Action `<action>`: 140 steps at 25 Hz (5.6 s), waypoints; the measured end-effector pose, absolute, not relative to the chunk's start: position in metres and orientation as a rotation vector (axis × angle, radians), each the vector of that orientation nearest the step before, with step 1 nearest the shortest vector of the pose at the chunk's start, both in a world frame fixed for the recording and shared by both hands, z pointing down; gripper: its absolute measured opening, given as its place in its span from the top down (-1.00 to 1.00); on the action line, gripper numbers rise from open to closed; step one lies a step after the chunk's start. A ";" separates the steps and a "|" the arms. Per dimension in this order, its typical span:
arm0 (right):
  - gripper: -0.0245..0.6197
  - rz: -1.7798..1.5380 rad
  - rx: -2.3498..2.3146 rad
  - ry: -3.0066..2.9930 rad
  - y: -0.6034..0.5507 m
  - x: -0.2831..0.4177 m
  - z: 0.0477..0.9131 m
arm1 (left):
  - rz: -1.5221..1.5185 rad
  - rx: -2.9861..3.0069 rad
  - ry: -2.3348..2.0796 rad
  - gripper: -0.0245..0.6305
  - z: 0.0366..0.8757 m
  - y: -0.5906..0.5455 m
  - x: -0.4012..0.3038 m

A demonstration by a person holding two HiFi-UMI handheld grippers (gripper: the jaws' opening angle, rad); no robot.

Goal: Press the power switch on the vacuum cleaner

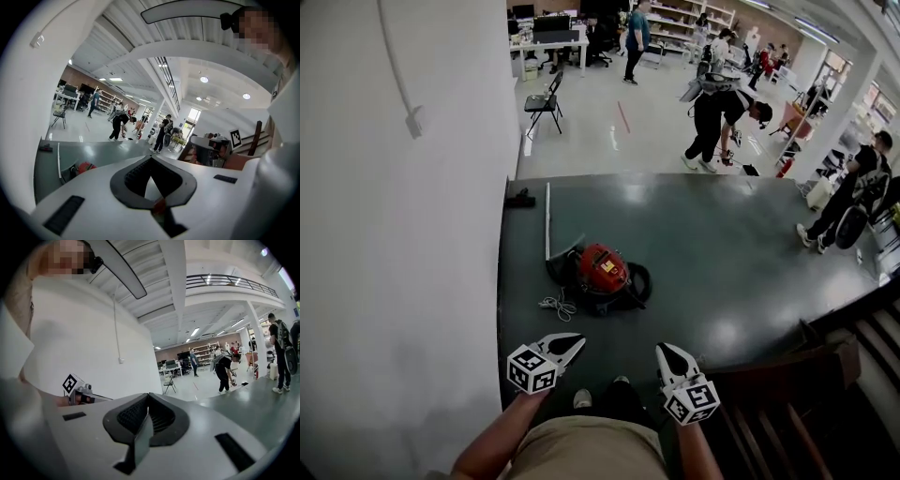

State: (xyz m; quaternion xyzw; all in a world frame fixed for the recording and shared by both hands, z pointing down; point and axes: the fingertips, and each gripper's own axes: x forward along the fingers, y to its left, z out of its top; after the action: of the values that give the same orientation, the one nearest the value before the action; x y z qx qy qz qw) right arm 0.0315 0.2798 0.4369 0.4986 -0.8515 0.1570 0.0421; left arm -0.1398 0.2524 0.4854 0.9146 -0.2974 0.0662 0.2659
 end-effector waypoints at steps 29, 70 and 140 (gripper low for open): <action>0.89 0.502 0.973 -2.368 -0.127 0.057 0.711 | 0.426 2.313 -0.987 0.91 0.638 -0.088 -0.061; 0.89 0.834 0.652 -1.828 -0.218 -0.001 1.202 | 0.634 1.910 -0.935 0.91 0.933 -0.184 -0.069; 0.89 0.140 1.698 -2.514 0.041 0.124 0.326 | 0.036 2.571 -1.225 0.91 0.358 -0.008 -0.238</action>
State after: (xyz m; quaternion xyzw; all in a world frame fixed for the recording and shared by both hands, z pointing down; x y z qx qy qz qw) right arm 0.1240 0.0410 0.3260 0.5585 -0.8266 0.0460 0.0524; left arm -0.2377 -0.0079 0.3584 0.8930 -0.4254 0.0125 0.1464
